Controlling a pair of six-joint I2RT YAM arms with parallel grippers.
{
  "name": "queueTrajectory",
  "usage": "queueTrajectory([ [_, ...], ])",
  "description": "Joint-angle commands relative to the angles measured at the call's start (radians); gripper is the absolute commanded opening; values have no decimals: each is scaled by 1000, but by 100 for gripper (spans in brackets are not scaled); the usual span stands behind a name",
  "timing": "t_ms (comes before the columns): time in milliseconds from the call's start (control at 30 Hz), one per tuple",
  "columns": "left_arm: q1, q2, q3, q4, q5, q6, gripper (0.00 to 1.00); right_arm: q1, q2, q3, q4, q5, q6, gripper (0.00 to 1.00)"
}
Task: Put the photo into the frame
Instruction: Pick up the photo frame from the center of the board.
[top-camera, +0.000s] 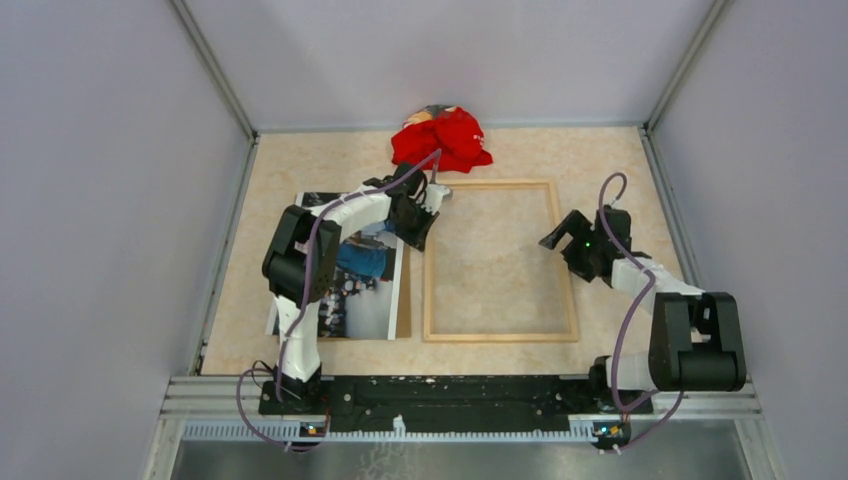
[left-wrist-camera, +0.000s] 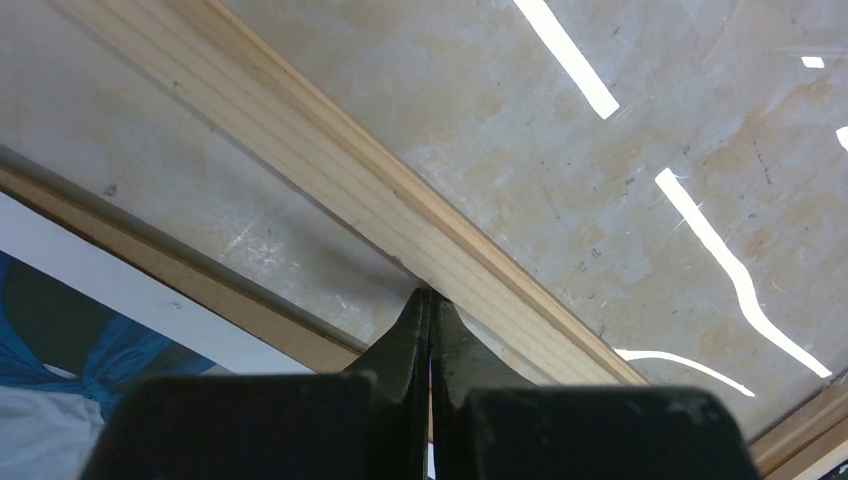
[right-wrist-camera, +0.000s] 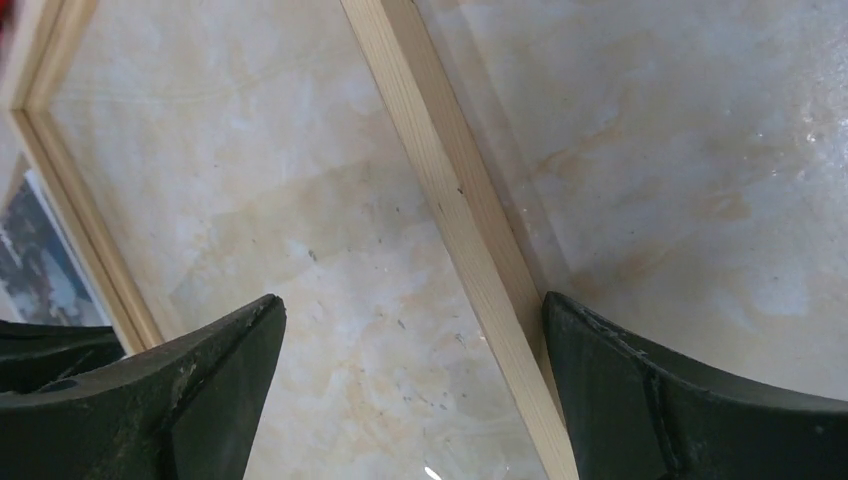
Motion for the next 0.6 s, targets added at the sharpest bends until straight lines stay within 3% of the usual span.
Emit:
queueTrajectory([
  [0,-32,51,17,22,3,2,0,-4,-40,-69,137,-363,135,98],
  [333,-37,60,21,17,16,3,0,-3,-327,-94,310,-652,390,96],
  [567,-39,62,30,8,20,6,0,8,-451,-173,545,-702,641,92],
])
